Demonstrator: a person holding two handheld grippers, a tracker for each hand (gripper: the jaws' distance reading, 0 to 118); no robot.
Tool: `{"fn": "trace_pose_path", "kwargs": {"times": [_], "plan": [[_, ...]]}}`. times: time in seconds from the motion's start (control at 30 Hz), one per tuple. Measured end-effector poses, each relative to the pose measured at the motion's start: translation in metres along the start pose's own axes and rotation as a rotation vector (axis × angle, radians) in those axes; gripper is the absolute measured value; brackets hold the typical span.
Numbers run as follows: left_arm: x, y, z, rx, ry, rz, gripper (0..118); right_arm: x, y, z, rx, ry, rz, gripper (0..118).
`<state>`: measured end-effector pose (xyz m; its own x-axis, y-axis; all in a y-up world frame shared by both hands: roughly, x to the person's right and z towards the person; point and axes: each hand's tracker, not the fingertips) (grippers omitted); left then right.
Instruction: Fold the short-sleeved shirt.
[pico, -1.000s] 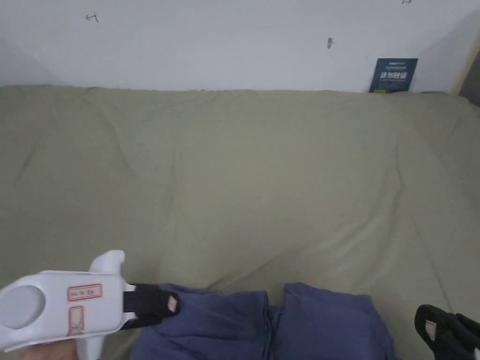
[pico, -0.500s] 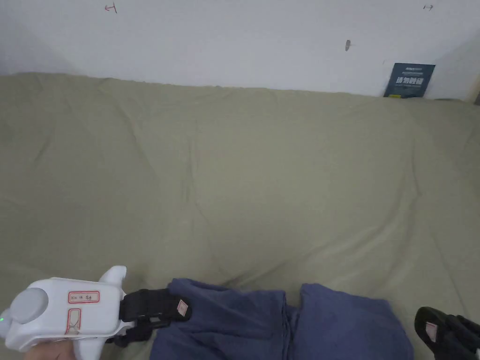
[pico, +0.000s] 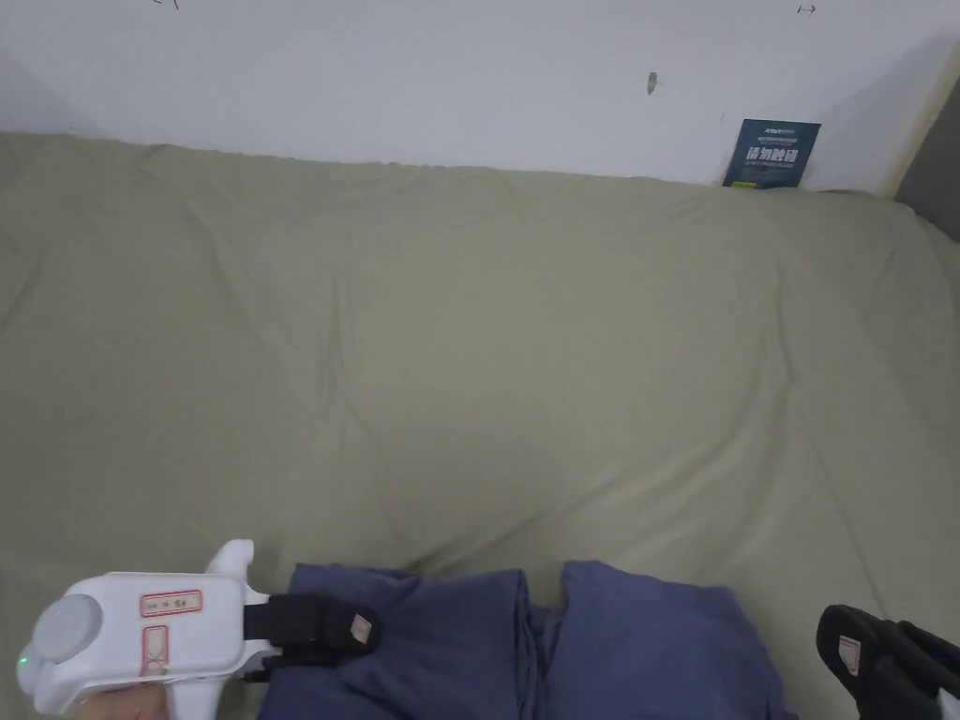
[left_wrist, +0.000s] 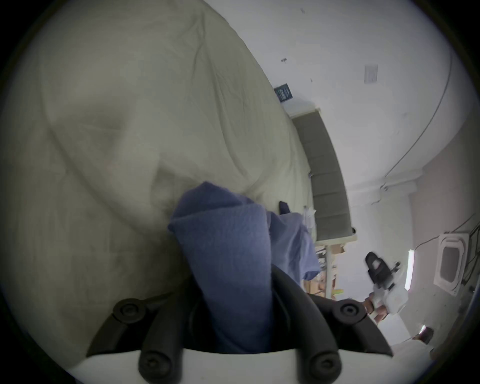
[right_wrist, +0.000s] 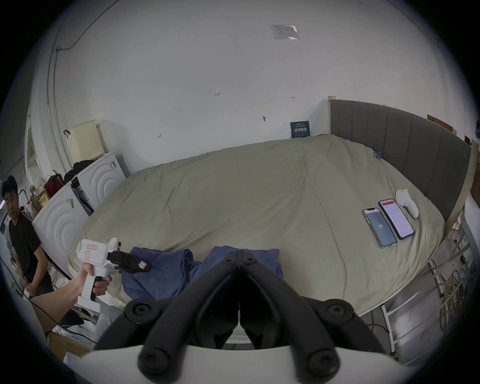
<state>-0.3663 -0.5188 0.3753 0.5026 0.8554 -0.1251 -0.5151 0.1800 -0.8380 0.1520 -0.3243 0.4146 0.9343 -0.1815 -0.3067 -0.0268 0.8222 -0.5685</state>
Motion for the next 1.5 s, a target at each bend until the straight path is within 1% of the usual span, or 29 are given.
{"fn": "trace_pose_path", "kwargs": {"times": [0.03, 0.07, 0.1, 0.2, 0.27, 0.33, 0.37, 0.4, 0.47, 0.53, 0.57, 0.63, 0.67, 0.77, 0.83, 0.93, 1.0, 1.03, 1.1, 1.13, 1.2, 1.23, 1.27, 1.3, 1.33, 1.37, 1.4, 1.43, 1.5], "plan": [[-0.002, 0.005, 0.009, 0.005, 0.009, -0.018, 13, 0.002, 0.001, 0.000, 0.001, 0.003, -0.001, 0], [0.021, -0.016, 0.008, 0.026, 0.013, -0.007, 12, 0.003, 0.001, -0.001, 0.002, 0.004, -0.001, 0], [0.026, -0.020, 0.013, 0.038, 0.014, -0.016, 12, 0.004, 0.002, -0.001, 0.005, 0.005, -0.001, 0], [0.026, -0.018, 0.046, 0.130, 0.047, -0.010, 11, 0.006, 0.006, -0.001, 0.021, 0.015, -0.013, 0], [0.023, -0.018, 0.077, 0.191, 0.100, 0.019, 12, 0.006, 0.010, -0.003, 0.027, 0.027, -0.006, 0], [0.025, -0.021, 0.106, 0.219, 0.177, 0.009, 12, 0.004, 0.012, -0.005, 0.031, 0.039, 0.013, 0], [0.028, -0.024, 0.121, 0.250, 0.219, 0.026, 12, 0.003, 0.014, -0.006, 0.033, 0.046, 0.016, 0], [0.031, -0.025, 0.130, 0.252, 0.262, 0.016, 12, 0.003, 0.015, -0.007, 0.035, 0.054, 0.018, 0], [0.041, -0.025, 0.146, 0.247, 0.330, 0.055, 12, 0.001, 0.015, -0.009, 0.041, 0.069, 0.021, 0], [0.063, -0.023, 0.146, 0.241, 0.413, 0.021, 12, 0.000, 0.014, -0.012, 0.042, 0.077, 0.022, 0], [0.079, -0.023, 0.140, 0.244, 0.461, 0.002, 12, -0.001, 0.013, -0.012, 0.042, 0.082, 0.018, 0], [0.102, -0.019, 0.129, 0.216, 0.509, -0.035, 12, -0.001, 0.011, -0.011, 0.039, 0.091, 0.010, 0], [0.123, -0.019, 0.118, 0.210, 0.572, -0.061, 12, -0.002, 0.010, -0.009, 0.037, 0.096, 0.008, 0], [0.171, -0.022, 0.087, 0.176, 0.682, -0.184, 12, 0.001, 0.006, -0.001, 0.041, 0.096, 0.012, 0], [0.198, -0.025, 0.064, 0.142, 0.706, -0.233, 12, 0.005, 0.006, 0.003, 0.046, 0.090, 0.012, 0], [0.222, -0.028, 0.028, 0.114, 0.744, -0.306, 12, 0.014, 0.005, 0.008, 0.061, 0.082, -0.004, 0], [0.236, -0.032, -0.003, 0.100, 0.776, -0.305, 12, 0.019, 0.005, 0.009, 0.068, 0.081, -0.021, 0], [0.240, -0.035, -0.024, 0.061, 0.812, -0.362, 12, 0.022, 0.004, 0.010, 0.071, 0.079, -0.027, 0], [0.244, -0.041, -0.063, 0.056, 0.901, -0.430, 12, 0.027, 0.003, 0.011, 0.071, 0.072, -0.039, 0], [0.245, -0.046, -0.088, 0.026, 0.942, -0.463, 13, 0.030, 0.002, 0.012, 0.071, 0.068, -0.042, 0], [0.242, -0.052, -0.126, -0.013, 0.940, -0.465, 15, 0.034, 0.001, 0.014, 0.073, 0.054, -0.049, 0], [0.239, -0.055, -0.145, -0.044, 0.933, -0.458, 30, 0.036, 0.001, 0.016, 0.071, 0.048, -0.054, 0], [0.238, -0.060, -0.163, -0.063, 0.920, -0.476, 84, 0.039, 0.002, 0.017, 0.069, 0.047, -0.060, 0], [0.236, -0.063, -0.172, -0.055, 0.864, -0.480, 118, 0.041, 0.001, 0.018, 0.070, 0.047, -0.064, 0], [0.232, -0.063, -0.182, -0.072, 0.816, -0.477, 112, 0.043, 0.001, 0.019, 0.069, 0.042, -0.066, 0], [0.247, -0.063, -0.182, -0.038, 0.738, -0.508, 110, 0.045, 0.002, 0.020, 0.069, 0.034, -0.068, 0], [0.252, -0.062, -0.175, -0.026, 0.768, -0.462, 111, 0.046, 0.002, 0.020, 0.069, 0.030, -0.070, 0], [0.259, -0.061, -0.166, -0.004, 0.739, -0.433, 111, 0.047, 0.002, 0.021, 0.069, 0.029, -0.070, 0], [0.273, -0.056, -0.137, -0.003, 0.628, -0.404, 110, 0.048, 0.003, 0.020, 0.069, 0.026, -0.073, 0]]}}
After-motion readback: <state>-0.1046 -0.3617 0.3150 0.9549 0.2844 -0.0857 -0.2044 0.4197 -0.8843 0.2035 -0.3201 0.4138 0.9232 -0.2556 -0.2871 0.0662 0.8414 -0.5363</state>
